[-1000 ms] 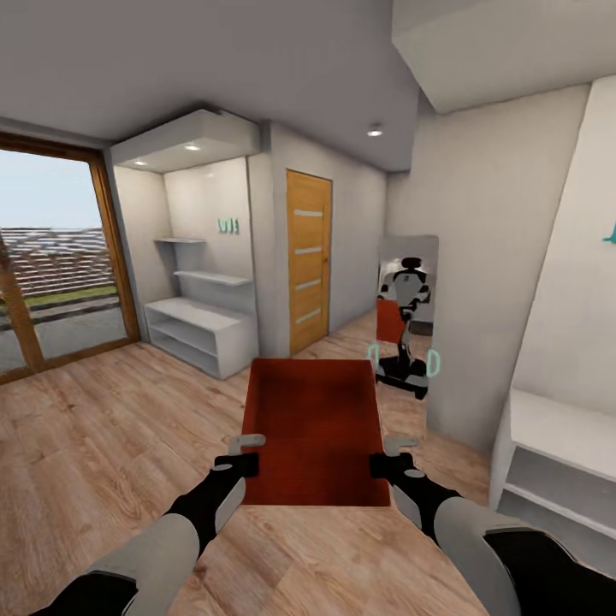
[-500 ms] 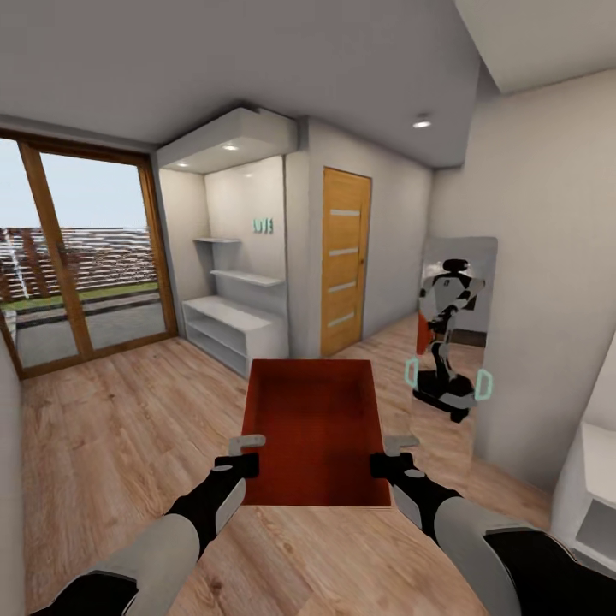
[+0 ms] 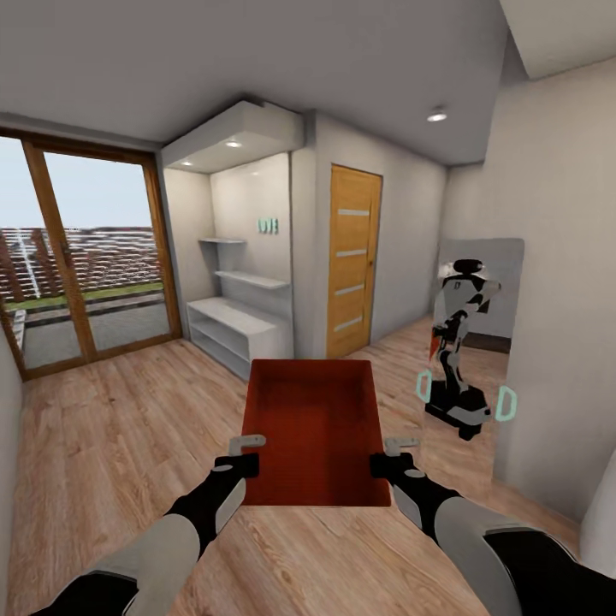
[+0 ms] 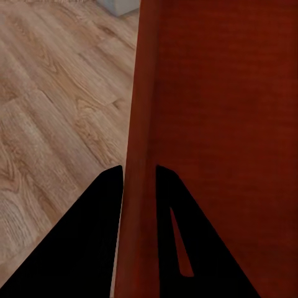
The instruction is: Move the two storage containers from the living room to the garage. In the garage, place one container on the floor and stack the other container on top of it (either order is fine).
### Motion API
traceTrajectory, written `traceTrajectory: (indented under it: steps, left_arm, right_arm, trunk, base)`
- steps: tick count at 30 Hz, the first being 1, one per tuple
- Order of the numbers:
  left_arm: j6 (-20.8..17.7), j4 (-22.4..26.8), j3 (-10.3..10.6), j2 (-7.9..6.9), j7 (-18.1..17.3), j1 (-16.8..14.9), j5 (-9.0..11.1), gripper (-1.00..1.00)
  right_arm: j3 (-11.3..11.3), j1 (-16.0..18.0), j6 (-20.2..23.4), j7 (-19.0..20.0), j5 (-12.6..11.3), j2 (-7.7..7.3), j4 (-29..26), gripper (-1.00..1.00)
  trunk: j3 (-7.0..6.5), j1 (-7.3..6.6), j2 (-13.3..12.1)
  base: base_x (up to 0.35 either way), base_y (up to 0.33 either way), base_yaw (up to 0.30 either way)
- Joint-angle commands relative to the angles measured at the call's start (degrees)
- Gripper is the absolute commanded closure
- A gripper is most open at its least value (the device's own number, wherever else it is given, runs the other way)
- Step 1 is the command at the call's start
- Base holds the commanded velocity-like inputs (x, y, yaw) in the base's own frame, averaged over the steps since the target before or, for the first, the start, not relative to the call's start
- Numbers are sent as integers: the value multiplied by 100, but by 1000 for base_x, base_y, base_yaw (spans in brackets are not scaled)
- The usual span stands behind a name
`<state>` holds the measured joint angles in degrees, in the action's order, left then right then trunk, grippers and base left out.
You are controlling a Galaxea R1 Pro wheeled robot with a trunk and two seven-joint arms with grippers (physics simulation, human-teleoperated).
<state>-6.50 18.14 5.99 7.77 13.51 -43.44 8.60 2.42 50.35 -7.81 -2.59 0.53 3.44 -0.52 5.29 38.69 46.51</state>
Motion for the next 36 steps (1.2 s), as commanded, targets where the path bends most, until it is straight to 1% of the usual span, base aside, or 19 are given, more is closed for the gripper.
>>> traceTrajectory:
  steps: [1, 16, 28, 36]
  left_arm:
    - [185, 204, -414, -443, 82, -6, -78, 100]
    - [185, 202, -414, -443, 82, -6, -78, 100]
    - [185, 199, -414, -443, 82, -6, -78, 100]
    - [185, 199, -414, -443, 82, -6, -78, 100]
  right_arm:
    - [-110, 1, -19, -22, -35, -1, 17, 100]
    - [-110, 1, -20, -23, -35, 3, 17, 100]
    - [-110, 2, -19, -24, -35, -2, 17, 100]
    - [-112, 4, -19, -25, -35, -2, 17, 100]
  trunk:
    - [10, 5, 8]
    - [10, 5, 8]
    - [10, 5, 8]
    - [10, 5, 8]
  base:
    - [318, -94, 0]
    - [318, -86, 0]
    - [321, -4, 0]
    - [322, 68, 0]
